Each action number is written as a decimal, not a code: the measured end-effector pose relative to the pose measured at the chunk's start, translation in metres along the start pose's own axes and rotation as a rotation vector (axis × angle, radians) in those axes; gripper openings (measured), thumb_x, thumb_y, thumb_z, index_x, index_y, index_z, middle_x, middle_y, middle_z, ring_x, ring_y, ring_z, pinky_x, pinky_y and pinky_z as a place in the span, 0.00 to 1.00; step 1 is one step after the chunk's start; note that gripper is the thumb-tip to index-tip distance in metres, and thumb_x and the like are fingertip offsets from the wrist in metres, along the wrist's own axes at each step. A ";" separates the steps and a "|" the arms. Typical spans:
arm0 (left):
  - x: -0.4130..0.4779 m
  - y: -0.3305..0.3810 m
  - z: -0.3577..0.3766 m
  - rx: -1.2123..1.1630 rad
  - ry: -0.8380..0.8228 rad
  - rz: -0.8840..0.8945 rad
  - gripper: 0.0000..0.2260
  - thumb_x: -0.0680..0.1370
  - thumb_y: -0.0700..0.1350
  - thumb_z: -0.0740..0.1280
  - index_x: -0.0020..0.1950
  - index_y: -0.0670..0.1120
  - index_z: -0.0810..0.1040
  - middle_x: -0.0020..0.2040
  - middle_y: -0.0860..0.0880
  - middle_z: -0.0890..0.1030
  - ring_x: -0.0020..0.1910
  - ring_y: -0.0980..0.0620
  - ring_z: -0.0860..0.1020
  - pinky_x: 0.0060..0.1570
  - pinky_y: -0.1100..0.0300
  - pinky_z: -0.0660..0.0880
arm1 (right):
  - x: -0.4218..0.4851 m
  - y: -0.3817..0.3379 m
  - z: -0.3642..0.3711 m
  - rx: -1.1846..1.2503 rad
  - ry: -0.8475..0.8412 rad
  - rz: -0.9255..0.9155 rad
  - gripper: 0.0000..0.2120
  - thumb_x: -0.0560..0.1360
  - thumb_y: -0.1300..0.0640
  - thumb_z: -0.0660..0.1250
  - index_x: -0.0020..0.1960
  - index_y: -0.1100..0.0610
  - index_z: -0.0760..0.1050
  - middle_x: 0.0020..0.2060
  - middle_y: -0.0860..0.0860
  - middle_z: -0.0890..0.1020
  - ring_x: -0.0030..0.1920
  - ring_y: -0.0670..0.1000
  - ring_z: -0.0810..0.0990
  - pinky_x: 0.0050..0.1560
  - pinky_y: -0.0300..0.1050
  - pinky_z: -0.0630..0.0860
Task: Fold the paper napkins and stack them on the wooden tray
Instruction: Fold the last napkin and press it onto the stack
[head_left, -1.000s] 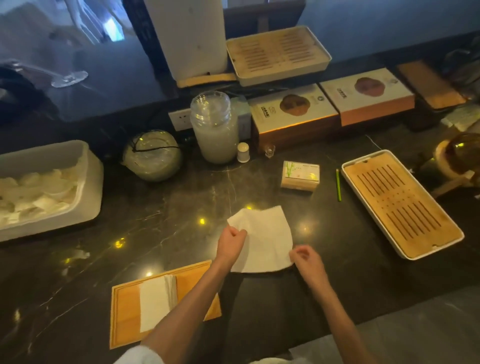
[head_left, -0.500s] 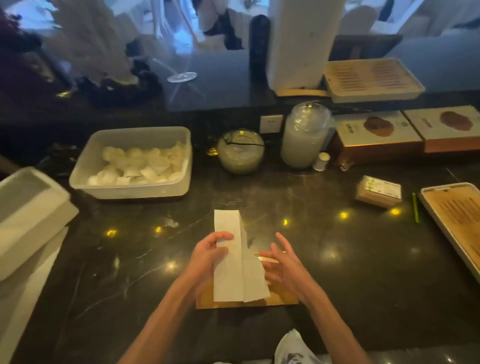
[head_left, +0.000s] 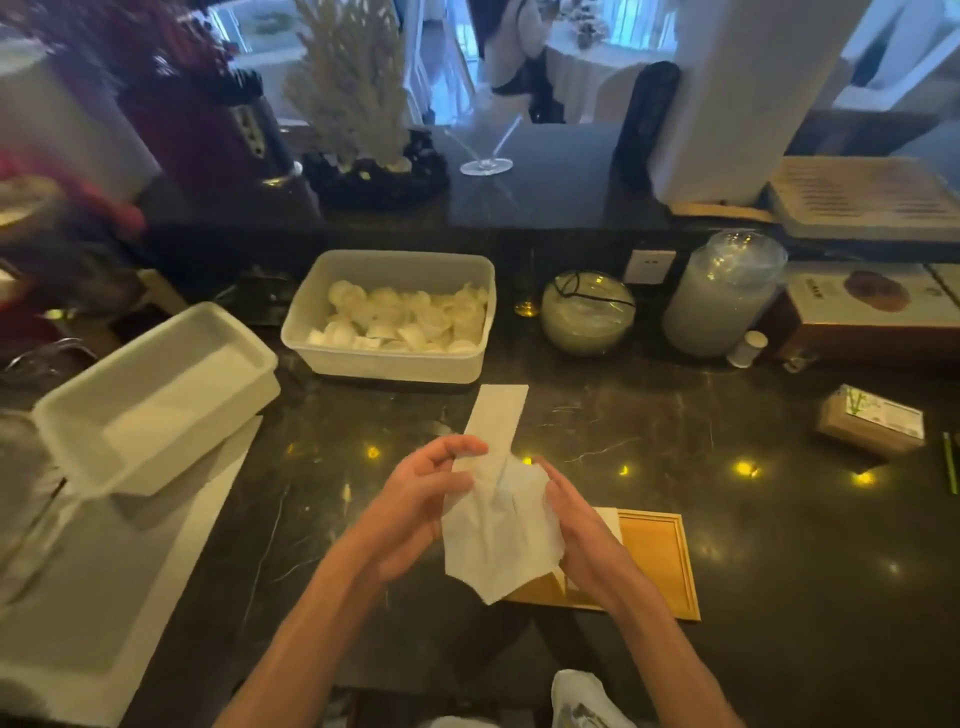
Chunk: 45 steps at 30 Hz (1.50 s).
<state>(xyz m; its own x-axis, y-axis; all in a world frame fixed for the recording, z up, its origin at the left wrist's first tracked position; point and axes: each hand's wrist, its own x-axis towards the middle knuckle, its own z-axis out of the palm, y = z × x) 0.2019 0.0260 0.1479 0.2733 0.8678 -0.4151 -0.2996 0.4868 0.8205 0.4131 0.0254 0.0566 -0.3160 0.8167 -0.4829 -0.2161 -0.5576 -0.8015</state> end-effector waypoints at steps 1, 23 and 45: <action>-0.001 0.000 0.000 0.015 -0.002 -0.006 0.14 0.73 0.37 0.69 0.59 0.44 0.80 0.54 0.52 0.85 0.50 0.49 0.84 0.41 0.57 0.82 | 0.000 -0.004 -0.003 0.002 -0.011 -0.002 0.42 0.64 0.31 0.76 0.74 0.40 0.67 0.68 0.51 0.77 0.66 0.58 0.80 0.65 0.63 0.78; 0.071 -0.052 0.105 0.417 0.092 0.176 0.25 0.79 0.30 0.66 0.69 0.55 0.75 0.60 0.49 0.83 0.57 0.51 0.84 0.45 0.60 0.83 | -0.082 -0.073 -0.182 -0.250 0.056 -0.232 0.23 0.80 0.66 0.64 0.67 0.42 0.79 0.69 0.52 0.77 0.64 0.58 0.77 0.51 0.39 0.81; 0.065 -0.070 0.097 0.349 0.111 0.246 0.25 0.80 0.28 0.62 0.36 0.53 0.87 0.42 0.56 0.86 0.45 0.56 0.84 0.40 0.61 0.83 | -0.102 -0.067 -0.156 -0.043 0.385 -0.344 0.32 0.78 0.68 0.67 0.71 0.37 0.68 0.55 0.49 0.87 0.57 0.51 0.86 0.47 0.49 0.86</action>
<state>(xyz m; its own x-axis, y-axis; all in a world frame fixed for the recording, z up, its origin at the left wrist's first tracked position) 0.3298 0.0389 0.1013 0.1272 0.9684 -0.2144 -0.0116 0.2176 0.9760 0.6043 0.0027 0.1043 0.1312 0.9518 -0.2771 -0.2073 -0.2470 -0.9466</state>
